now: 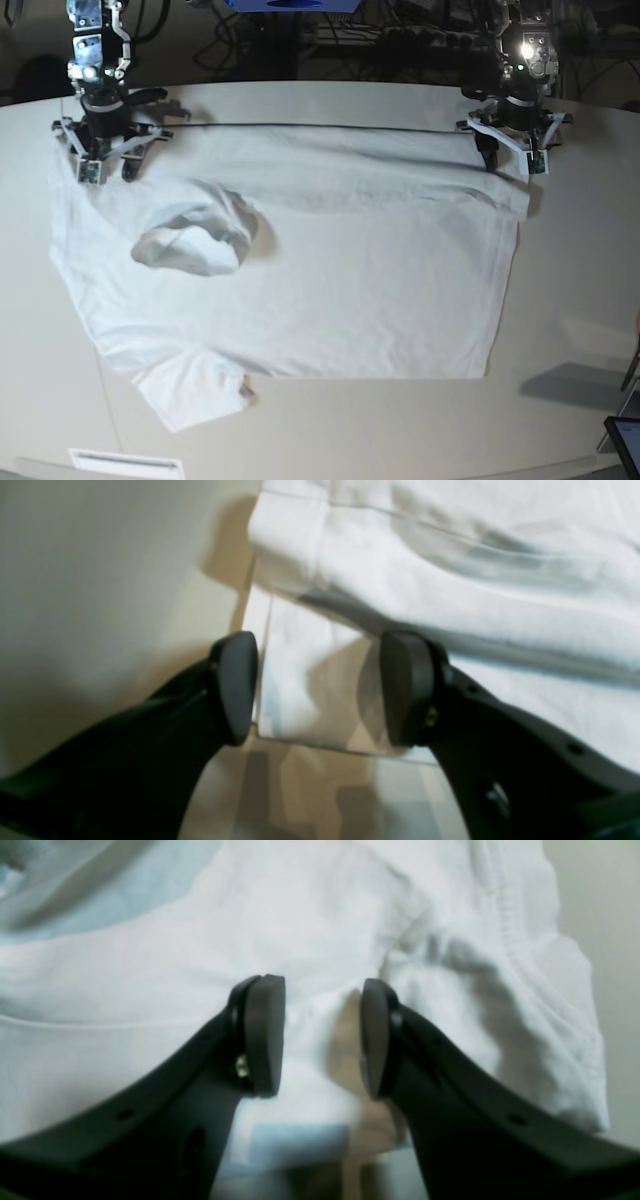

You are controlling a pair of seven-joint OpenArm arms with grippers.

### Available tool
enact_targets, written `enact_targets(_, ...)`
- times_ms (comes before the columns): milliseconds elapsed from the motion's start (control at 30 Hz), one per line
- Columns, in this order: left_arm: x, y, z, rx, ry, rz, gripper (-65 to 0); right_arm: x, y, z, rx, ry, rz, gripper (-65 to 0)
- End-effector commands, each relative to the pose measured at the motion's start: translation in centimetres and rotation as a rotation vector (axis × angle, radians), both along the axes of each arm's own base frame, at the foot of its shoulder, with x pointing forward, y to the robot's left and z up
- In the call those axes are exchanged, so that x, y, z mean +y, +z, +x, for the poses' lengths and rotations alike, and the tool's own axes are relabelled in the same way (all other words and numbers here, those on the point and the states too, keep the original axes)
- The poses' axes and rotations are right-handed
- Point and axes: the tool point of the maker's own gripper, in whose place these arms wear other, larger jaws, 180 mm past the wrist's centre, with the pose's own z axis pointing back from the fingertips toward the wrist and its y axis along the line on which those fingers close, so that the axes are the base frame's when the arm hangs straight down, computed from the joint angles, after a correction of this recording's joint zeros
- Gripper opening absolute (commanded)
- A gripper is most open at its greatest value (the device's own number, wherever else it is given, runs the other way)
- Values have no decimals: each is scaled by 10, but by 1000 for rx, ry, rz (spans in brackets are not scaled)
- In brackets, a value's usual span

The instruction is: Fold the T-shirt properly

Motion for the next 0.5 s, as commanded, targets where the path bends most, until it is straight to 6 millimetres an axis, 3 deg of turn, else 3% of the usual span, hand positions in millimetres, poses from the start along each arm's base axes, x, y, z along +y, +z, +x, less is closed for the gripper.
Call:
enact_targets(0, 1, -9, -12, 68, -2, 6, -270, -6, -8, -13, 70, -15, -7, -412)
enact_targets(467, -15, -14, -37, 101, 7, -30, -270, -5, -12, -23, 92, -15, -6, -412)
